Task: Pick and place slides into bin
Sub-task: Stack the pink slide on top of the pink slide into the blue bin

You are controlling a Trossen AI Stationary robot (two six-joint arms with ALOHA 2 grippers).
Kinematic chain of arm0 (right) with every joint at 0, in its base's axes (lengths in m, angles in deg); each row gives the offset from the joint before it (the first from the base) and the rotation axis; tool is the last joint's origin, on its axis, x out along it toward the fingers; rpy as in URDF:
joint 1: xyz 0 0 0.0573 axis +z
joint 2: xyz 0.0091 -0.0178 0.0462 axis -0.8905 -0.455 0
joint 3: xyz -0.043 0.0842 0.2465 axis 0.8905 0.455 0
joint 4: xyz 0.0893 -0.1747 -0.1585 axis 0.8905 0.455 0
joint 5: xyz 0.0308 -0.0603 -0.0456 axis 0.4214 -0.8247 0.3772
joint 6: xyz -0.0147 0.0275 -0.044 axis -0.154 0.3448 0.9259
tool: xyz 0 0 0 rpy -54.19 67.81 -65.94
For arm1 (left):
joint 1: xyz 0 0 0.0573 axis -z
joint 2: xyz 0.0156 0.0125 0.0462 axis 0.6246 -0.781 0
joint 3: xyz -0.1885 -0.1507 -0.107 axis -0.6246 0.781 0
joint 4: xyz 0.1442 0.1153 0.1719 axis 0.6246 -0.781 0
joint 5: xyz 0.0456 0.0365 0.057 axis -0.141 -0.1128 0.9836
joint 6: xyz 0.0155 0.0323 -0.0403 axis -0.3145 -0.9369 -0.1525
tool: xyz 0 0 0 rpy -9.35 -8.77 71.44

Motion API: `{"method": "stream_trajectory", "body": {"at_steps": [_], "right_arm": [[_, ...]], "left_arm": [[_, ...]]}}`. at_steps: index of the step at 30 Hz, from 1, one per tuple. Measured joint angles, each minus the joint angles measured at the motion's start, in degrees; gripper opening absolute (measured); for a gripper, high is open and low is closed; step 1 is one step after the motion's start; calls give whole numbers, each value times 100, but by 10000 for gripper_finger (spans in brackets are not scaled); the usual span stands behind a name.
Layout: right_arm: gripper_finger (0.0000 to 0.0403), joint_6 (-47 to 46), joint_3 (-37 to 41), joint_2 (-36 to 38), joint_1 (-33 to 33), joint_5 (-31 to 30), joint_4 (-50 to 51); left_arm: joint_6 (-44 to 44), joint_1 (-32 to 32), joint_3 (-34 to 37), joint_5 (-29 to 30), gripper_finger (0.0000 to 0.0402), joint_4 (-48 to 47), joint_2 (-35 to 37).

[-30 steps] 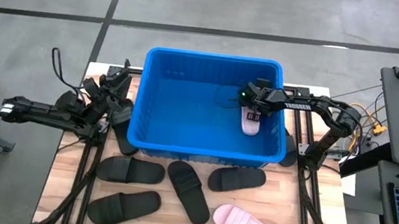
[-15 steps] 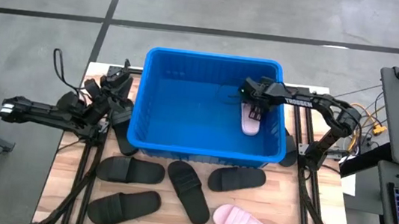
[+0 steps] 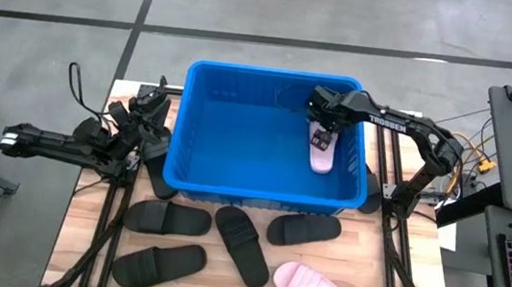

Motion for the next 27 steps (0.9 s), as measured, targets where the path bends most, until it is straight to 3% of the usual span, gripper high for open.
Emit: {"method": "stream_trajectory", "body": {"at_steps": [5,18,27], "right_arm": [[253,-953,-424,324,108,771,-128],[230,-1419,-327,2565,944,671,-715],[230,-1913,-116,3424,1816,719,-621]], "left_arm": [[-2,1,-4,22,192,0,-15],[4,0,7,291,192,8,-13],[267,-1,-7,507,192,36,-15]]}}
